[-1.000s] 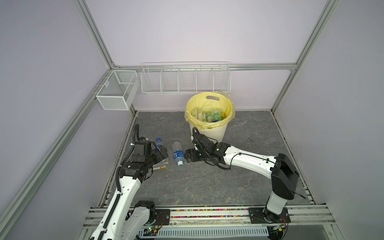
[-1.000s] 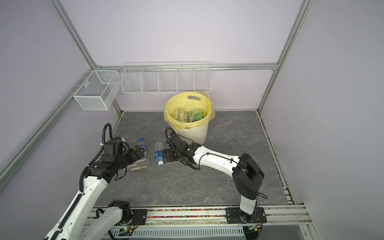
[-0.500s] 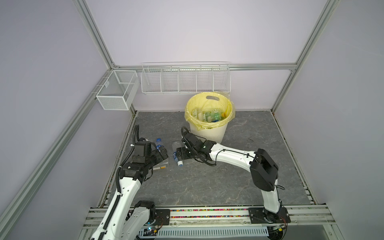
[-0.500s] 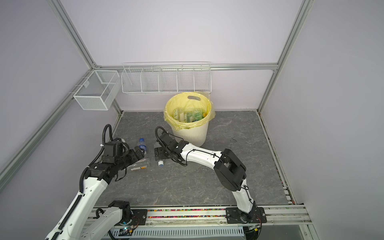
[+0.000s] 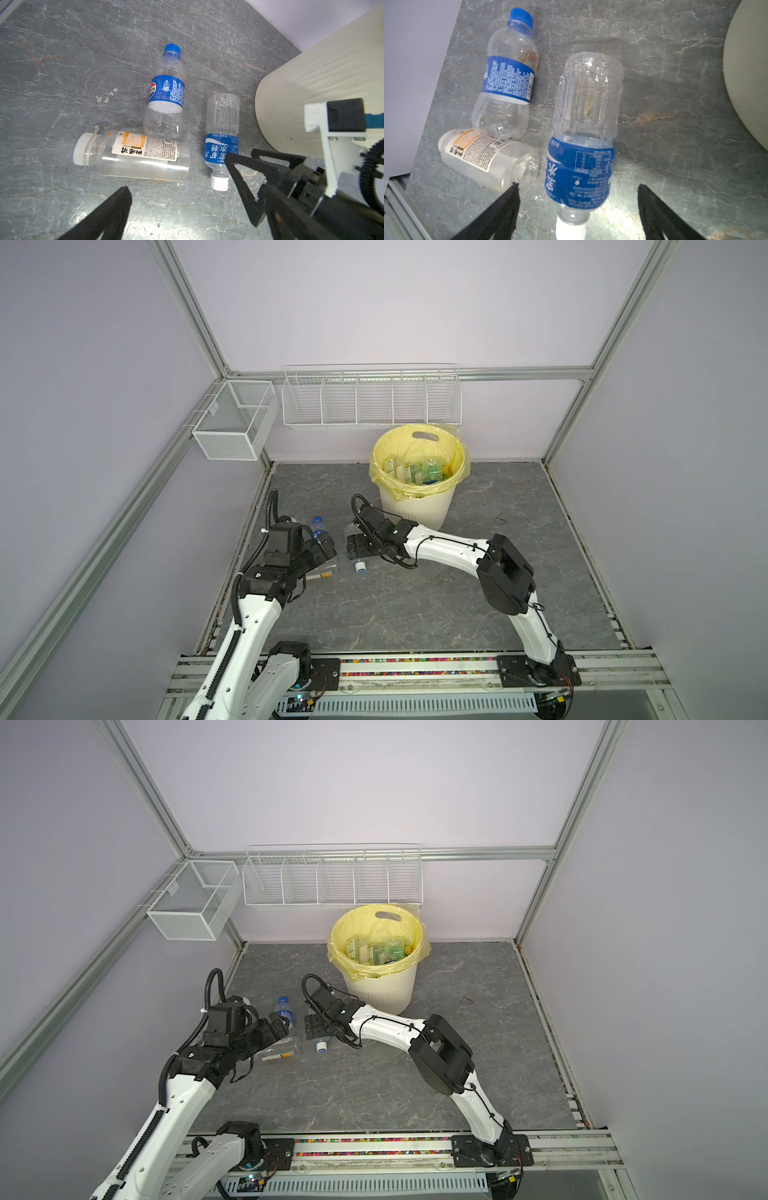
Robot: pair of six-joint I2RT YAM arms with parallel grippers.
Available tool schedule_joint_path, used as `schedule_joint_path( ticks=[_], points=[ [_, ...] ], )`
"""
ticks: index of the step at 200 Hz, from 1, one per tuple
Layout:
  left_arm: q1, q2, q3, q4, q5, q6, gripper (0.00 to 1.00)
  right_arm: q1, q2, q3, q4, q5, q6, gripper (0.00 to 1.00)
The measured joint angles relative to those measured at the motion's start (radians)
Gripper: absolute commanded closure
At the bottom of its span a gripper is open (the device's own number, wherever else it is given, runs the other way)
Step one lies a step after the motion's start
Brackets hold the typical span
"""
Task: Throw the plastic bottles in the bin
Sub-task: 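Lower the right gripper onto the lying blue-label bottle and close it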
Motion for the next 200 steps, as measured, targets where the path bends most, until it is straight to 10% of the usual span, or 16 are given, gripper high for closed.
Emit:
schedule_joint_path(
  ticks=[68,200],
  points=[
    [0.000,-0.018,-0.008,-0.002,0.001,-0.003,0.01,0.000,0.092,0.093,-0.028,-0.004,-0.006,0.00],
    [0.000,-0.040,-0.008,-0.023,0.000,-0.003,0.01,0.000,0.171,0.166,-0.047,-0.008,-0.018,0.34]
  ],
)
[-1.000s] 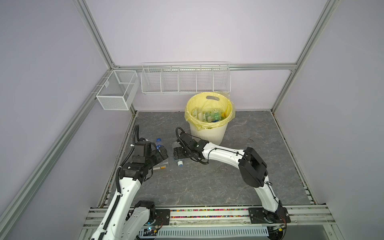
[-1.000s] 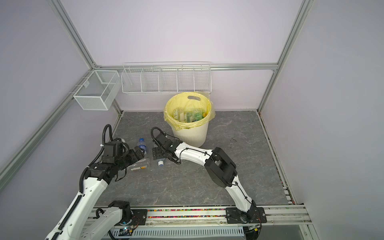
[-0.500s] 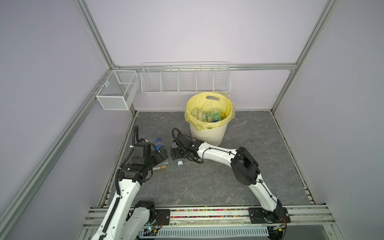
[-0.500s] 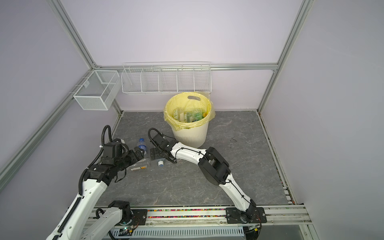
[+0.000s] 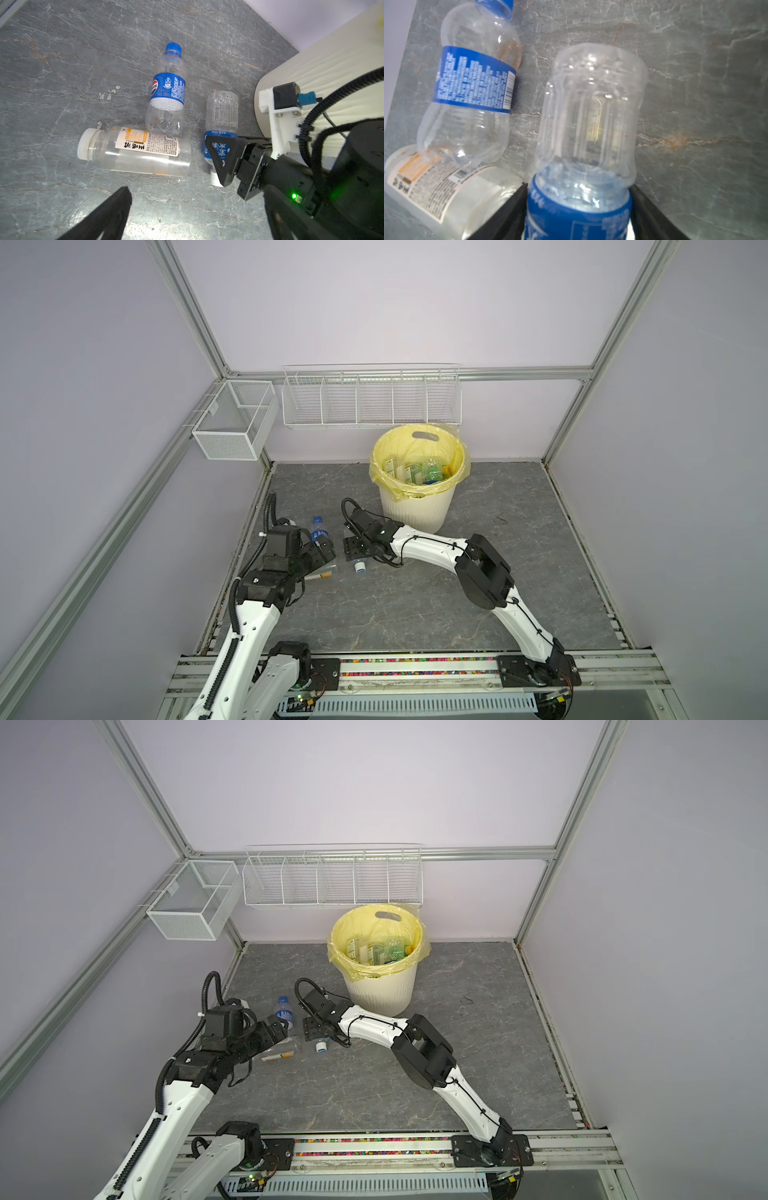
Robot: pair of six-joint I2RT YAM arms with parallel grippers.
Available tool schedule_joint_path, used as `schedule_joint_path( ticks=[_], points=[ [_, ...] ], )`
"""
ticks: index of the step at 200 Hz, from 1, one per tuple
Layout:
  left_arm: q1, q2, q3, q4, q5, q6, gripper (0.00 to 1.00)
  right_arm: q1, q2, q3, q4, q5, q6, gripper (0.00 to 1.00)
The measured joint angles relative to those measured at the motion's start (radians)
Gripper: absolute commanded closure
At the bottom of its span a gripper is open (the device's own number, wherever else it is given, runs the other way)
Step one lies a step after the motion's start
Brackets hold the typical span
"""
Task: Throw the plastic bottles in the bin
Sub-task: 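Lower the right gripper onto the lying blue-label bottle and close it, then lift the blue-label bottle with the right gripper and carry it toward the bin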
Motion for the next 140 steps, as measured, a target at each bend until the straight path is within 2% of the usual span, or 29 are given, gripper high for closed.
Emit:
schedule_joint_path(
  ticks=[31,66,140],
  points=[
    [0.000,0.000,0.000,0.000,0.000,0.000,0.01,0.000,0.000,0.003,0.000,-0.006,0.008,0.41],
    [0.000,0.000,0.000,0.000,0.000,0.000,0.01,0.000,-0.003,-0.010,0.019,-0.012,0.008,0.42],
    [0.000,-0.001,0.000,0.000,0.000,-0.005,0.01,0.009,-0.122,-0.197,0.066,-0.023,0.009,0.44]
  ],
)
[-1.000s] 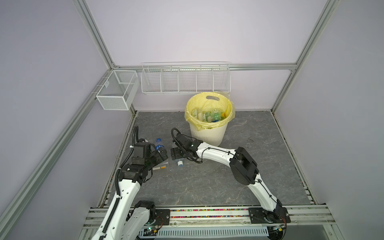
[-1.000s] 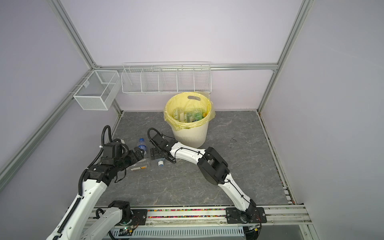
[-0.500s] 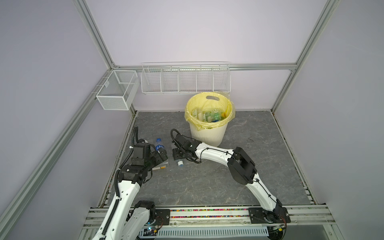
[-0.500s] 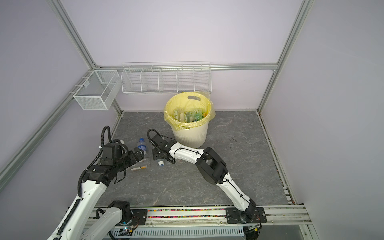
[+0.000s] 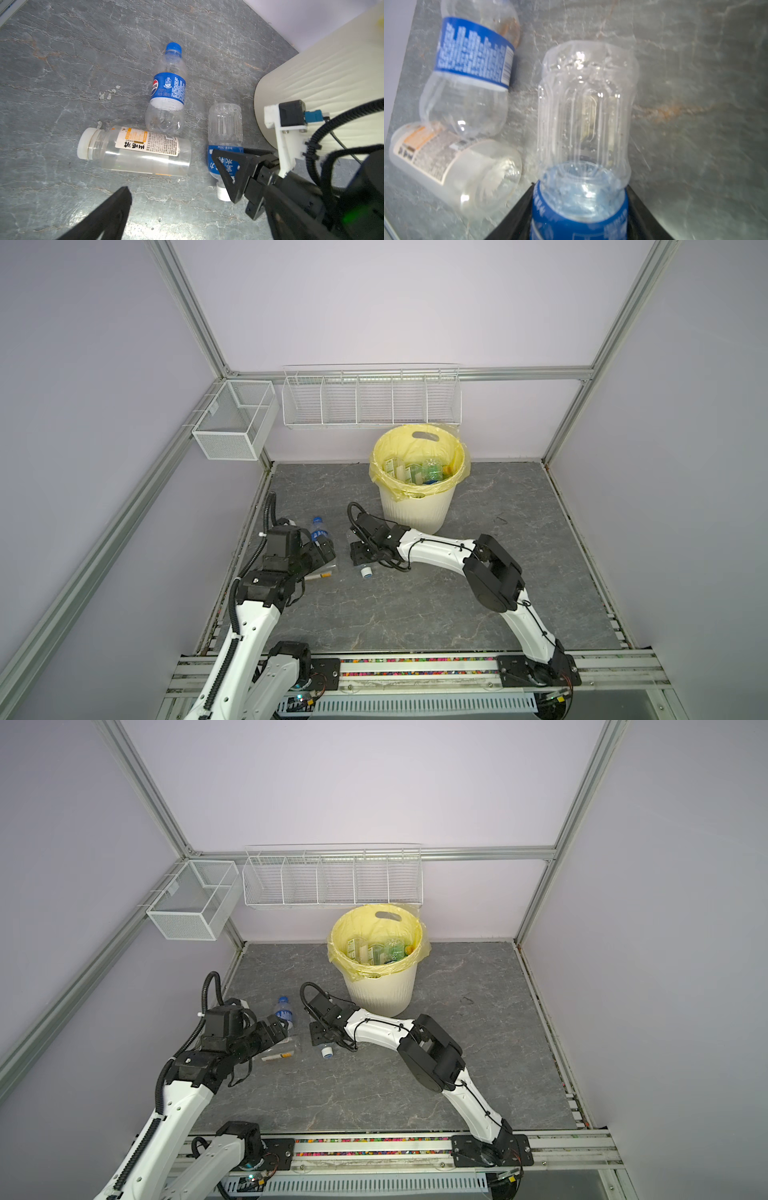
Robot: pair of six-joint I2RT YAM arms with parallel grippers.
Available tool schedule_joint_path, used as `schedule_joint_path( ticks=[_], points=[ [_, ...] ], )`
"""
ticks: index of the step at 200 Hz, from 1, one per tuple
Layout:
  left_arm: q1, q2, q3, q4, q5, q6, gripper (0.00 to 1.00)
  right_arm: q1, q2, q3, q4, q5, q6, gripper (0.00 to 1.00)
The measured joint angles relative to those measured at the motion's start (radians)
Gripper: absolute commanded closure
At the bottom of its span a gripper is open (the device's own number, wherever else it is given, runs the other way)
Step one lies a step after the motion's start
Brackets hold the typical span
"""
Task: Throw the plastic bottles in the bin
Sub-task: 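Lift the blue-label bottle with the right gripper and carry it toward the bin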
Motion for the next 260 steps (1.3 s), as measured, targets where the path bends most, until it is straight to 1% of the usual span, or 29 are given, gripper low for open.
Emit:
schedule_joint_path(
  ticks=[28,77,141,193,225,260],
  points=[
    [0.000,0.000,-0.003,0.000,0.000,-0.003,0.01,0.011,-0.069,-0.092,0.010,0.011,0.000,0.44],
    [0.000,-0.029,-0.053,0.003,0.012,-0.029,0.01,0.034,-0.249,-0.261,0.025,0.041,0.000,0.43],
    [0.000,-0.039,-0.077,0.005,0.096,-0.056,0.01,0.039,-0.441,-0.454,0.049,0.084,0.005,0.43],
    [0.000,-0.124,-0.105,0.021,0.104,-0.092,0.01,0.041,-0.590,-0.570,0.035,0.133,0.007,0.41],
    [0.000,-0.109,-0.105,0.028,0.105,-0.114,0.01,0.041,-0.690,-0.630,0.016,0.169,0.008,0.40],
    [0.000,-0.080,-0.109,0.031,0.118,-0.132,0.01,0.040,-0.764,-0.671,-0.031,0.219,0.014,0.39]
  ],
)
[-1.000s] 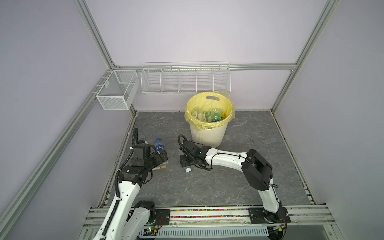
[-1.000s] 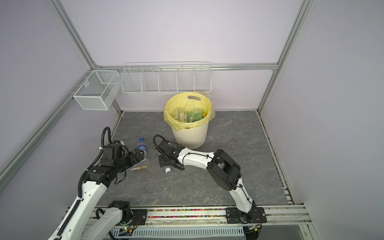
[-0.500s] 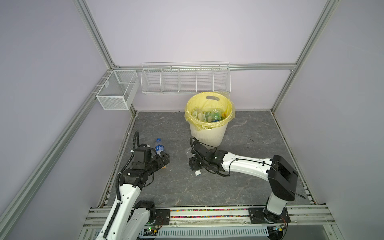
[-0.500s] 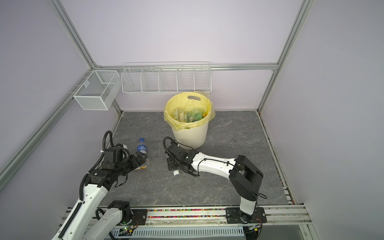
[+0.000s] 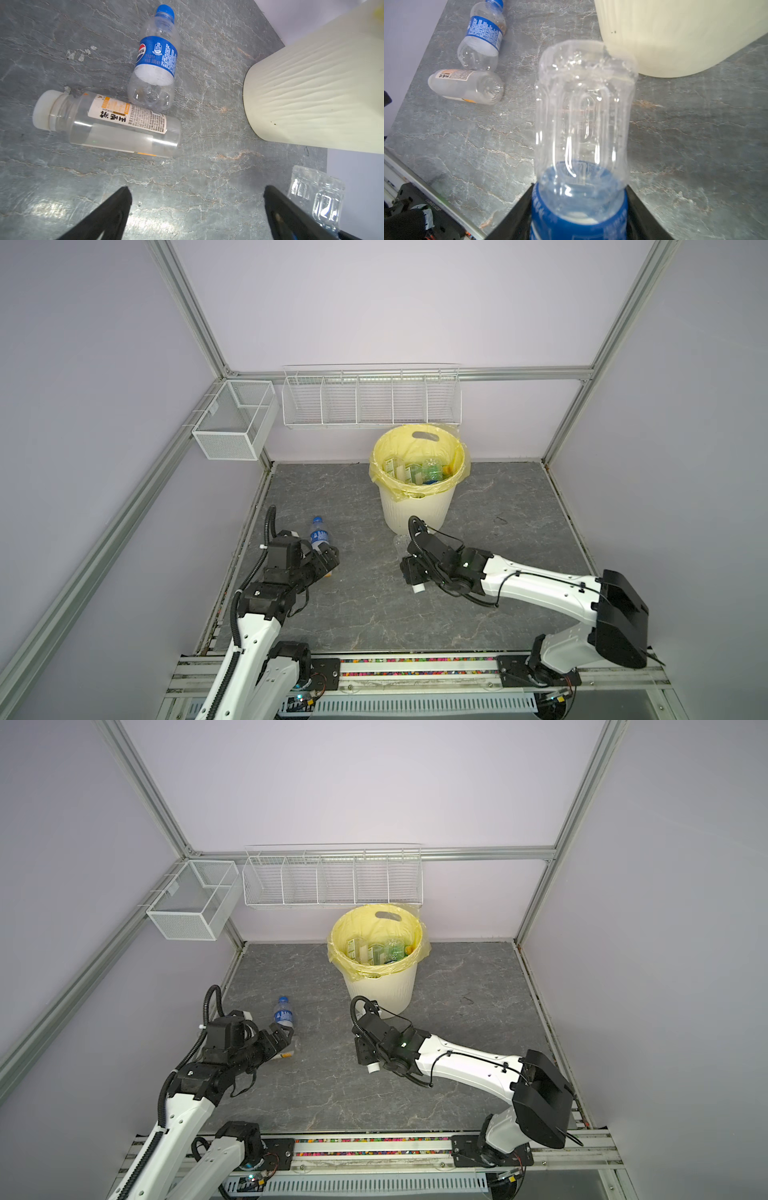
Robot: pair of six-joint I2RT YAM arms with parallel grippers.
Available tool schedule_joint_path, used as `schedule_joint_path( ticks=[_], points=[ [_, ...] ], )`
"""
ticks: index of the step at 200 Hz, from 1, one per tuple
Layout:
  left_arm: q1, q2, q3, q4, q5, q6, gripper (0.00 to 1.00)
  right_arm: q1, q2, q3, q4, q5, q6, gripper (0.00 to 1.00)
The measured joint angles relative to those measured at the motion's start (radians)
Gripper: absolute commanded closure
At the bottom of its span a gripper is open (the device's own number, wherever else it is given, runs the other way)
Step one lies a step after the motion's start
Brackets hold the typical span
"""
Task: Throw the plastic bottles in the bin
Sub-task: 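Lift the blue-label bottle with the right gripper and carry it toward the bin, then raise the blue-label bottle with the right gripper up over the bin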
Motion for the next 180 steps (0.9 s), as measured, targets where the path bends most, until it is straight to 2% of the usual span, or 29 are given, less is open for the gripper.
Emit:
schedule_joint_path(
  ticks=[50,180],
  points=[
    [0.000,-0.008,-0.031,0.018,0.027,-0.025,0.01,-0.047,-0.128,-0.032,-0.078,0.045,0.014,0.40],
    [0.000,0.035,-0.032,0.027,0.047,-0.037,0.01,-0.222,-0.379,-0.050,-0.205,0.044,-0.010,0.39]
  ],
)
